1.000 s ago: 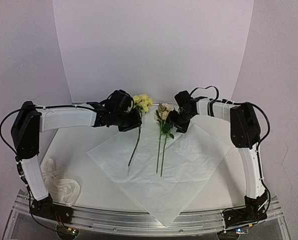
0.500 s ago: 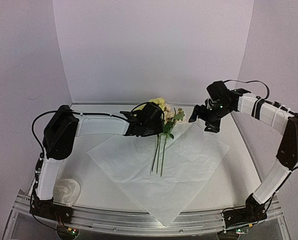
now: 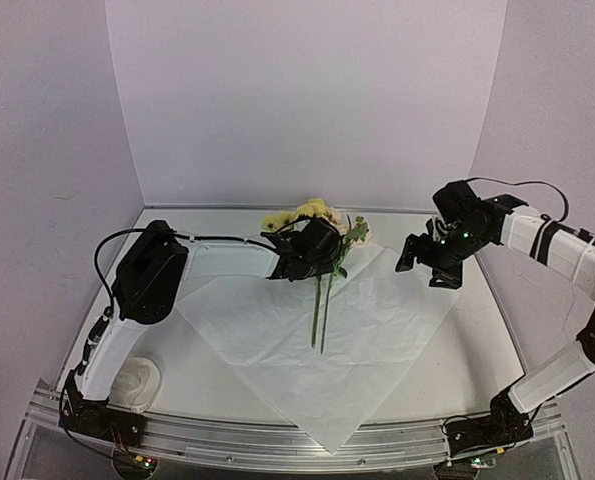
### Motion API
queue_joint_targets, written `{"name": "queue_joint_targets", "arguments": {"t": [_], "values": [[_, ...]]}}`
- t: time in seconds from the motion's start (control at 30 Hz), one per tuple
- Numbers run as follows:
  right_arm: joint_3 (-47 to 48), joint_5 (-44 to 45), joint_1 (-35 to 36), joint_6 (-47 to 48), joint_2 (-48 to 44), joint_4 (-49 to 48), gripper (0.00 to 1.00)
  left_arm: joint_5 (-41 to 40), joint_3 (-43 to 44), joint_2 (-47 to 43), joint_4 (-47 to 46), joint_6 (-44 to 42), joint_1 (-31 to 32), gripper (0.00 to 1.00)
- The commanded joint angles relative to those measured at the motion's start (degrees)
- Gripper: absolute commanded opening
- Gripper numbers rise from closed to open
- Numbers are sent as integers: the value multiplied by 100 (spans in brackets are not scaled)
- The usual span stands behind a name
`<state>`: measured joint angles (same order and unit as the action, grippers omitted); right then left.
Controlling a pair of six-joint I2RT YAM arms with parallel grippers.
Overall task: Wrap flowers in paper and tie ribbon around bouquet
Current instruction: Place the fake flower on the flattened wrapping paper.
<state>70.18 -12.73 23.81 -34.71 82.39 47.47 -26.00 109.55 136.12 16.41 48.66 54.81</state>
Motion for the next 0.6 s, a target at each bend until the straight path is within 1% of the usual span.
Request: {"name": "queue_joint_targets", "arguments": {"t": [0.0,0.2,0.27,0.37,0.43,0.47,0.5,0.57], "values": [[-140,41,3,129,-272,74,91,-218,370,102,-43,17,14,0],[-167,-41,7,114,-267,93,91,-67,298,184,-116,88,13,0],[-171,-80,7,124,-274,107,91,-39,305,183,-93,96,13,4],[-179,-134,6,220,-317,144,92,-26,211,102,-72,184,13,20],[-209,-158,15,350,-374,192,93,43,59,2,-158,213,13,36],[-231,-160,17,406,-401,218,94,74,-29,-78,-214,216,13,41],[-258,-162,17,454,-430,245,94,101,-122,-151,-274,228,12,45],[-327,-155,25,529,-490,286,94,168,-310,-313,-415,244,12,47]]}}
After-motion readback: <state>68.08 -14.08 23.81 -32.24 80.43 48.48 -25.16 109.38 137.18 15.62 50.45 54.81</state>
